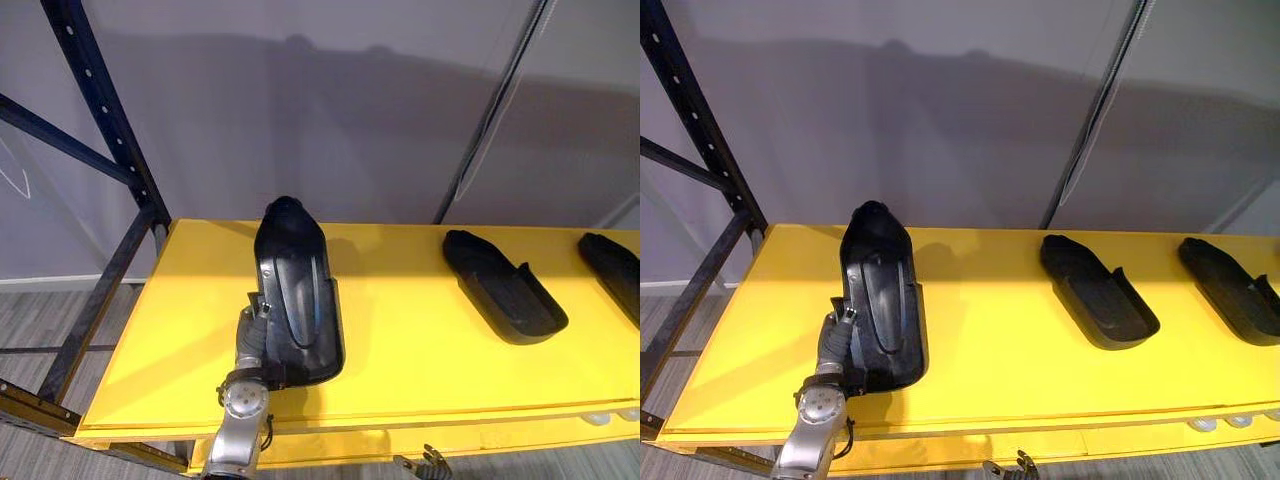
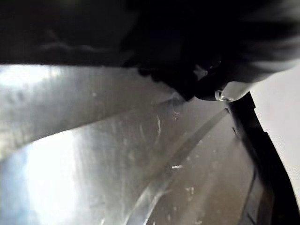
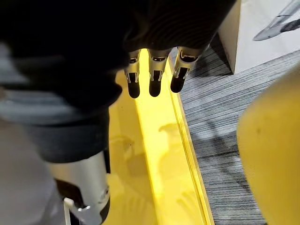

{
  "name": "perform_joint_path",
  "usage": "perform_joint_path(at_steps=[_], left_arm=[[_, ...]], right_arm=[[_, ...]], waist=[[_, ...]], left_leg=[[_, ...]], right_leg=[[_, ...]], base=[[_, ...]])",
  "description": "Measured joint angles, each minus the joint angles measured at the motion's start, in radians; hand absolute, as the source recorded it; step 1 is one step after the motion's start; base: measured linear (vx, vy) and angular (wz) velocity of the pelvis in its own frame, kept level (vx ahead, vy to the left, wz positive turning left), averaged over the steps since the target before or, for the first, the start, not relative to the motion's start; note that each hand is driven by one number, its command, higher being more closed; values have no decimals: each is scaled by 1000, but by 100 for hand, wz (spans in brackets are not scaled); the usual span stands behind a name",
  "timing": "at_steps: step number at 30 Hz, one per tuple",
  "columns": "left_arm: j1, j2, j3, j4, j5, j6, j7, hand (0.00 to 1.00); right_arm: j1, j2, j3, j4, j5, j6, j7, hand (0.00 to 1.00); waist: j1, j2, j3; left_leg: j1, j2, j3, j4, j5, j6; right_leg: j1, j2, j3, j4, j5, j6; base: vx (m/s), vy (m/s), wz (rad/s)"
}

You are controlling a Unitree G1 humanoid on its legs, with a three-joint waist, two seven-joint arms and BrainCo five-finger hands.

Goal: Walk over and take plastic housings, then place them on the shelf

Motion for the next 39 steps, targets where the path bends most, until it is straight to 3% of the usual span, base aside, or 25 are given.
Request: perform_joint_path(at_steps=[5, 12, 13, 31, 39], left_arm=[[-57, 7, 43, 75, 0, 15, -2, 100], [-101, -1, 86, 153, 11, 36, 13, 100], [-108, -1, 93, 160, 19, 37, 14, 0], [-250, 8, 137, 268, 20, 23, 64, 0], [-247, 3, 125, 211, -22, 24, 87, 0]], right_arm=[[-14, -8, -13, 8, 0, 2, 8, 0], [-20, -9, -34, 18, -3, 6, 14, 0], [-20, -8, -35, 19, -3, 6, 14, 0], [-67, -20, -49, 95, -3, 11, 18, 0], [-67, -19, -46, 93, -3, 11, 23, 0]], waist=[[-21, 15, -3], [-26, 21, -4], [-28, 21, -4], [-60, 2, -13], [-62, -26, 6]], left_leg=[[7, -16, 6, -79, 57, 4], [-5, -30, -15, -83, 58, 4], [-7, -32, -17, -83, 58, 4], [0, -49, -42, -78, 48, 12], [3, -54, -43, -82, 41, 14]], right_leg=[[-23, 0, 11, -27, 9, 3], [-32, 4, 43, -55, 5, 9], [-32, 3, 45, -57, 5, 9], [12, 4, 72, -109, 34, 1], [14, -4, 71, -109, 35, 0]], base=[[-214, -6, -8], [-153, 27, -4], [-42, 42, 4], [43, 7, 4], [-72, 14, 0]])
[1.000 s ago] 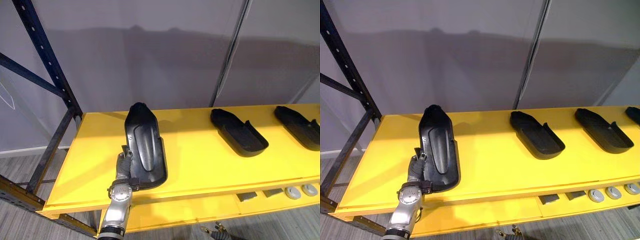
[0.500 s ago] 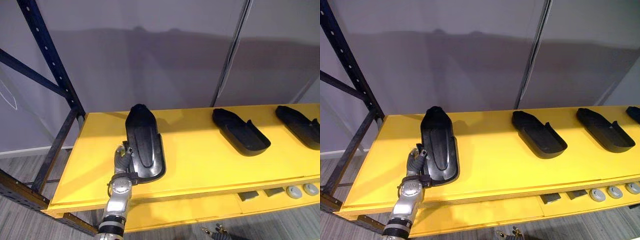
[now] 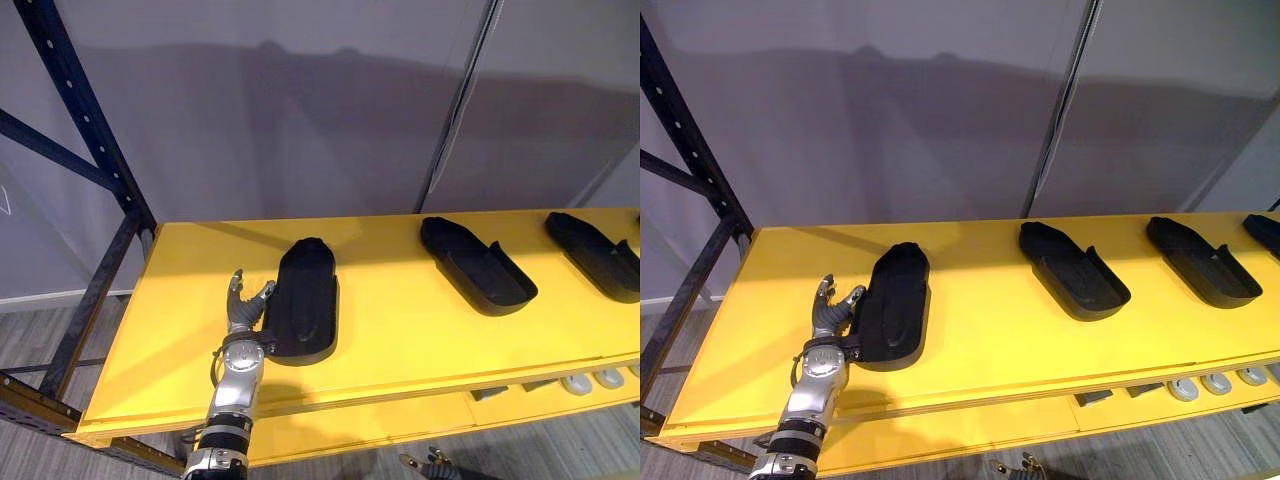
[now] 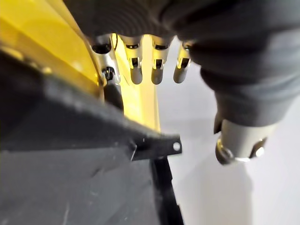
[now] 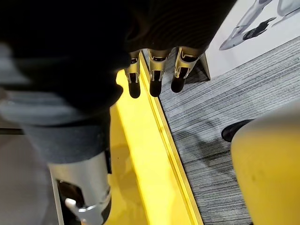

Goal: Walk over and take plastic housings, then place them on the shelf

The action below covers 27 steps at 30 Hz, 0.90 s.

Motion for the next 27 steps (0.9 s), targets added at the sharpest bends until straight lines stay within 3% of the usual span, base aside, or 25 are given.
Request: perform_joint_path(at_steps=[4, 10, 11, 19, 27], left_arm=[[77, -10, -73, -196, 1, -2, 14, 0], [123, -18, -233, -503, 50, -68, -1, 0], [140, -19, -267, -563, 65, -83, -11, 100], [390, -19, -382, -747, 80, -189, -110, 100], [569, -18, -393, -698, 59, -200, -184, 100]], right_arm=[[6, -1, 0, -2, 1, -1, 0, 0], [28, -1, 1, -26, 6, -13, 0, 0], [33, -1, 1, -31, 7, -19, 0, 0], [72, -9, 16, -59, 24, -41, 0, 0], [92, -11, 34, -70, 27, -43, -7, 0]], waist=[[7, -1, 1], [20, 0, 1], [26, 2, 2], [57, 12, 3], [97, 11, 1]], left_leg=[[-7, 1, 0, 1, 0, 0], [-7, 8, 1, 4, -1, -1], [-6, 10, 3, 4, -5, 0], [-4, 18, 2, 7, -21, -4], [-15, 16, 3, 38, -42, -5]], right_leg=[[-9, 0, 4, 6, 0, 1], [-11, 6, 19, 25, 0, 2], [-11, 7, 22, 28, 0, 3], [-18, 8, 24, 56, -22, 18], [-12, -1, 21, 57, -24, 21]], base=[[-9, 2, 0], [0, 0, 0], [-47, 3, -6], [-28, -3, 0], [-1, 1, 1]])
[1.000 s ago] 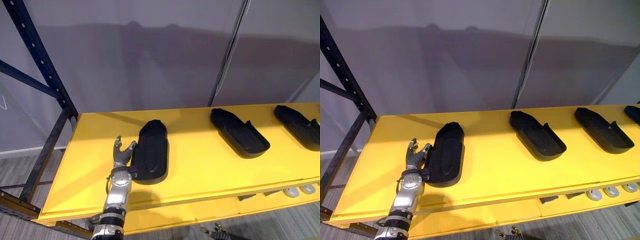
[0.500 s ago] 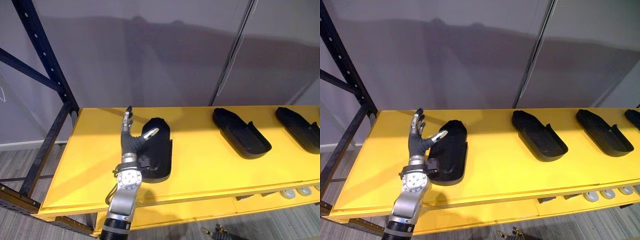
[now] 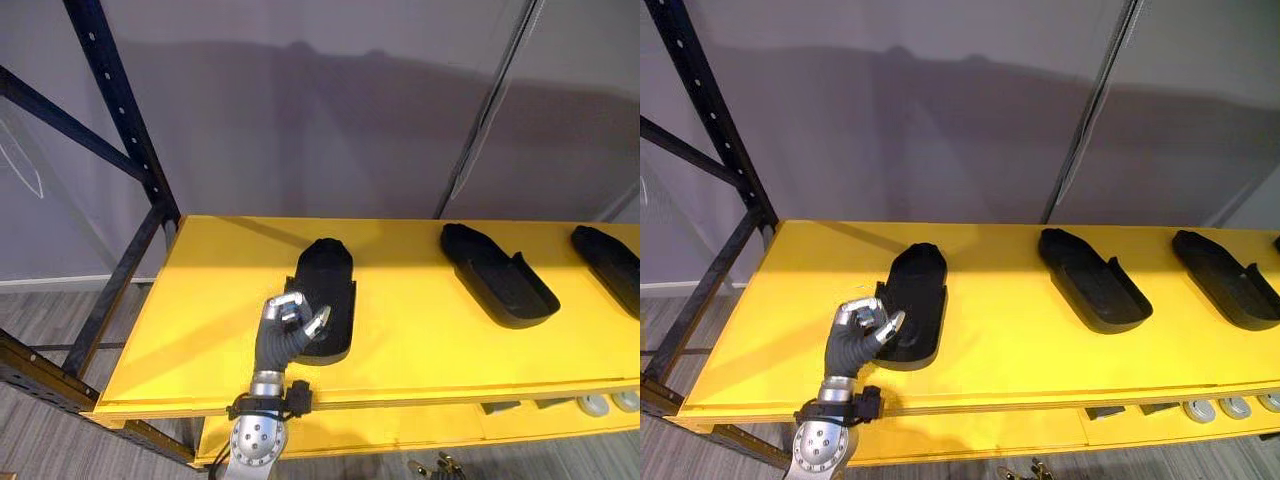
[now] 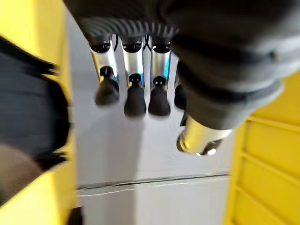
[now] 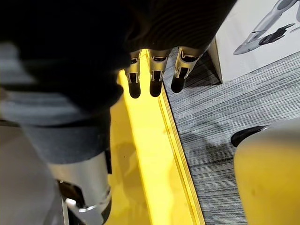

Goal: Walk over and take plastic housings, then place them on the shelf

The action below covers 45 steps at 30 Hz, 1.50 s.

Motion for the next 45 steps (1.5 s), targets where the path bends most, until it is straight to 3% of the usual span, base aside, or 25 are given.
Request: perform_joint_path(at_steps=[11, 17, 23, 45], left_arm=[[19, -7, 12, 165, 33, 17, -36, 100], [5, -2, 8, 250, 64, 23, -50, 100], [-55, -1, -1, 319, 74, 13, -48, 100], [-259, 13, -14, 516, 83, -10, 4, 100]], right_arm=[[20, 5, 27, -39, 0, 0, -11, 0], [20, 20, 63, -50, -1, 0, -20, 0], [22, 21, 63, -51, -1, 1, -22, 0], [-29, 8, 62, 28, -4, 10, -22, 0]], waist=[[6, 1, -10], [6, 18, -29], [4, 24, -33], [-12, 23, -44]], left_leg=[[-21, 0, -15, 24, -15, 0], [-2, -5, -5, 2, 6, 5], [12, -19, 0, -37, 34, 14], [7, -35, -4, -38, 38, 20]], right_leg=[[-2, -7, -25, 9, -3, 5], [-4, -7, -25, 21, -9, 12], [-12, -12, -24, 19, -13, 14], [-11, -20, -22, -19, -9, 12]], base=[[-7, 2, 5], [-16, 3, -3], [-54, 10, -2], [-12, 5, 0]])
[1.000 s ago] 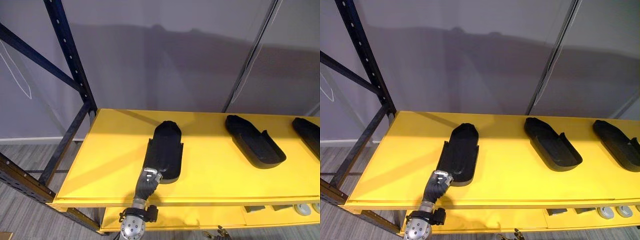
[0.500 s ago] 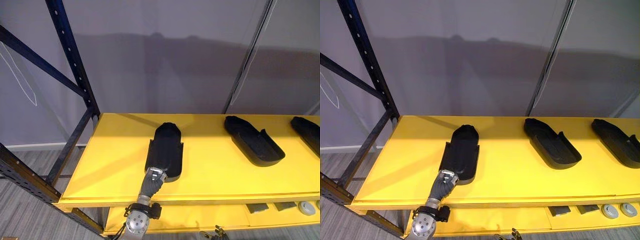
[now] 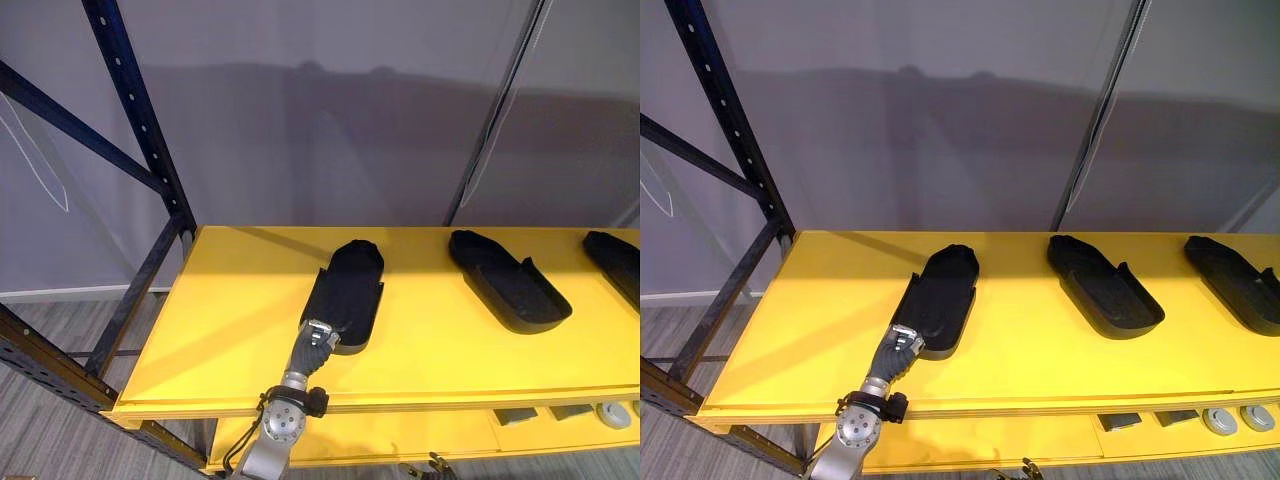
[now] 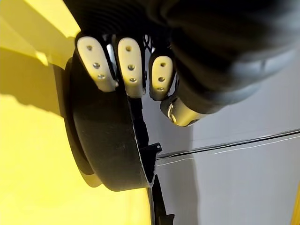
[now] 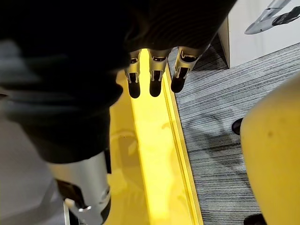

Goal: Walk over and take plastic housings, then place them on the shelf

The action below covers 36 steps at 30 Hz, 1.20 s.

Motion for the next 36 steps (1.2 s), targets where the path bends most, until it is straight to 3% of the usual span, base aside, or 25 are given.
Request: perform_joint_path(at_steps=[4, 13, 19, 27, 32, 33, 36], left_arm=[[-21, 1, 8, 16, 0, 0, 13, 100], [-19, 3, 4, -12, -2, 16, 19, 100], [67, 3, -18, -143, -23, 45, 18, 100], [93, -6, -11, -351, -61, 43, 25, 100], [117, -24, 16, -395, -62, 42, 41, 100], [125, -29, 27, -397, -63, 42, 43, 0], [133, -37, 44, -397, -69, 43, 58, 0]], right_arm=[[-22, -1, -1, 21, 0, 12, 0, 0], [-31, -2, -9, 34, 0, 14, -2, 0], [-30, 0, -17, 34, 0, 14, -2, 0], [-15, 3, -17, 17, 0, 12, -2, 0], [9, 3, -17, -12, 0, 11, -2, 0], [11, 3, -17, -14, 0, 11, -2, 0], [15, 3, -17, -16, 0, 11, -1, 0]], waist=[[-19, -3, 0], [-19, -7, 3], [-19, -13, 8], [-6, -26, 13], [4, -26, 11], [7, -27, 11], [15, -27, 11]], left_leg=[[0, 0, 1, 0, 0, 0], [0, -1, 0, 0, -1, 0], [-14, 2, -4, 0, -2, -2], [-11, 11, -4, 0, -18, -2], [-11, 25, -6, 0, -20, -1], [-11, 28, -9, 0, -20, -2], [-12, 35, -13, 0, -17, -6]], right_leg=[[0, 0, 2, 0, 0, 0], [0, 0, 1, -1, 0, 0], [-1, 0, 0, 4, 3, 2], [-8, 1, 21, 31, 8, 5], [-21, 15, 26, 56, 9, 3], [-21, 18, 26, 56, 9, 2], [-20, 25, 25, 56, 10, 1]], base=[[0, 0, 0], [0, 0, 0], [-1, 0, 2], [-13, 4, -2], [-32, -1, 0], [0, 0, 0], [-8, -6, 1]])
